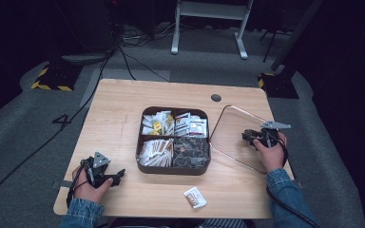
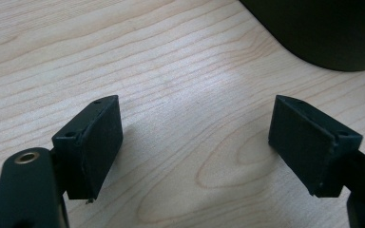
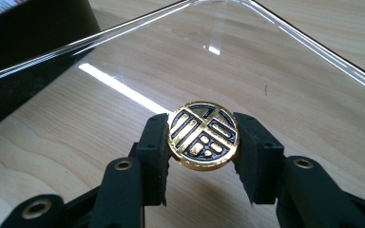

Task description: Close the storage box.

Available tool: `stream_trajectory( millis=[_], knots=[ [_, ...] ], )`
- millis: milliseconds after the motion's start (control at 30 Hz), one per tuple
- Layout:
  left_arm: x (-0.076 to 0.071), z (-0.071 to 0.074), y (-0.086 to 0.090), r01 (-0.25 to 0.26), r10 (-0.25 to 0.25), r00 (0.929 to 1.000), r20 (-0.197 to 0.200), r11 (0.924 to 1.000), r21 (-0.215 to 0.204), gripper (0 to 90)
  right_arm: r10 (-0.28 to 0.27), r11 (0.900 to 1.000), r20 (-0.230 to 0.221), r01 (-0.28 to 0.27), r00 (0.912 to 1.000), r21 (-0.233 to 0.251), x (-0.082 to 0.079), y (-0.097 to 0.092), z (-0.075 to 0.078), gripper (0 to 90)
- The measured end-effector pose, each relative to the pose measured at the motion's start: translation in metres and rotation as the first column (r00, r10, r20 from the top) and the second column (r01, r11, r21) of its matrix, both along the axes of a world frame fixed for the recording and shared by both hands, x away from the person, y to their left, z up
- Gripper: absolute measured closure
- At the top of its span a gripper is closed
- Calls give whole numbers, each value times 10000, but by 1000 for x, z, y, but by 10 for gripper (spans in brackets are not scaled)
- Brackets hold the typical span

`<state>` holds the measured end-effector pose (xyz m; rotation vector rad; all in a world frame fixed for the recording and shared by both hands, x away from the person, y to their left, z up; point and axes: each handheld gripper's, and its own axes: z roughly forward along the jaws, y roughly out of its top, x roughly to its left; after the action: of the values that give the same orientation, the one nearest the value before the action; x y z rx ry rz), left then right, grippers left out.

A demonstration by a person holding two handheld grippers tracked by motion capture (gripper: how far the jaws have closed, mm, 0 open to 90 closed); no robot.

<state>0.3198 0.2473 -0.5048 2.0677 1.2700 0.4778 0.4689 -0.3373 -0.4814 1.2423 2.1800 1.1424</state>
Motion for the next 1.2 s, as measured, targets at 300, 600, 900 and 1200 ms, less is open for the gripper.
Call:
stream_trajectory(
  millis=[300,600,900,1200],
  knots=[
    [1,0,0,39,-39,10000,-7,10000,0,184,46,9996,444,-59,9990,278,-7,-2,21,590],
    [1,0,-1,9,-9,10000,-7,10000,-20,182,142,9996,664,-157,9977,230,-13,4,34,590],
    [2,0,0,40,-40,10000,-5,10000,8,175,355,9989,615,-372,9975,272,-16,12,42,590],
    [2,0,-1,39,-39,10000,-7,10000,26,175,763,9959,567,-789,9955,446,-13,29,57,590]
  ],
)
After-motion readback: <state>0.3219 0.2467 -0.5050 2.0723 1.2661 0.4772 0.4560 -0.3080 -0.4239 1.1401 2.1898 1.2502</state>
